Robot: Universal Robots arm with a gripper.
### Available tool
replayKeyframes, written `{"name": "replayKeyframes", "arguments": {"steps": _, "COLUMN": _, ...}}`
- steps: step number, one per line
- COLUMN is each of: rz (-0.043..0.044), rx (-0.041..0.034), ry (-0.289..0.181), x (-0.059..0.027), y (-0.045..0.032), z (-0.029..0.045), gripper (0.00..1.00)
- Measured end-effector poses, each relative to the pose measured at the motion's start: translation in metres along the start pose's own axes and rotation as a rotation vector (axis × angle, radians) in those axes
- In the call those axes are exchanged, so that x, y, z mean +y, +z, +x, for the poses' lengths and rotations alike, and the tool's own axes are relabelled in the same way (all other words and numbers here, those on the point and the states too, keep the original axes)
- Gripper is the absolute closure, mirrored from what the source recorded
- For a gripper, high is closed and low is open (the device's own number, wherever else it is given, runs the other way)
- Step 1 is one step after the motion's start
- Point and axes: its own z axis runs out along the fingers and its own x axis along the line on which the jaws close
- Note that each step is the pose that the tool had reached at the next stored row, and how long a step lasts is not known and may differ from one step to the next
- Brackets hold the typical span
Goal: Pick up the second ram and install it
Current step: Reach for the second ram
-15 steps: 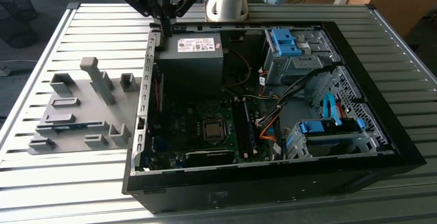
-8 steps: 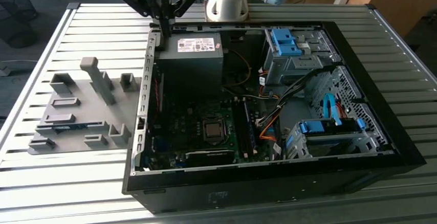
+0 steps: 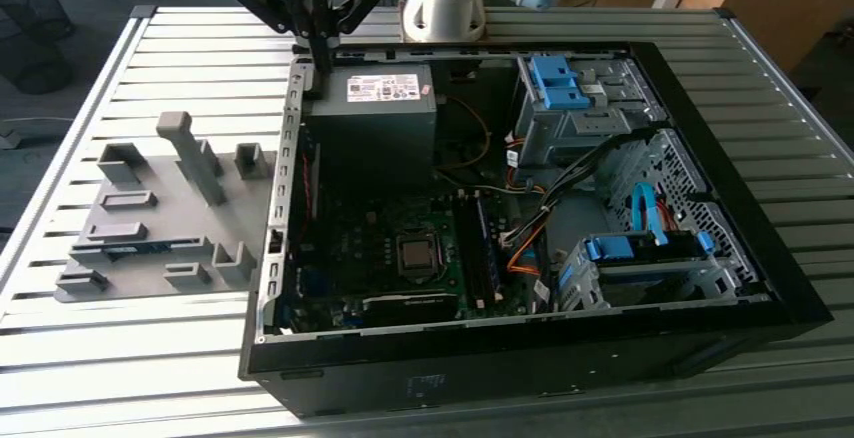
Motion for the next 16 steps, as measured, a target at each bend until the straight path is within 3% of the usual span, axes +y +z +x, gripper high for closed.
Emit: {"name": "replayKeyframes", "arguments": {"steps": 16, "rz": 0.0, "rx": 0.0001, "ry": 0.0, "x": -0.0003, "y": 0.0002, "z": 0.0042, "gripper": 0.89}}
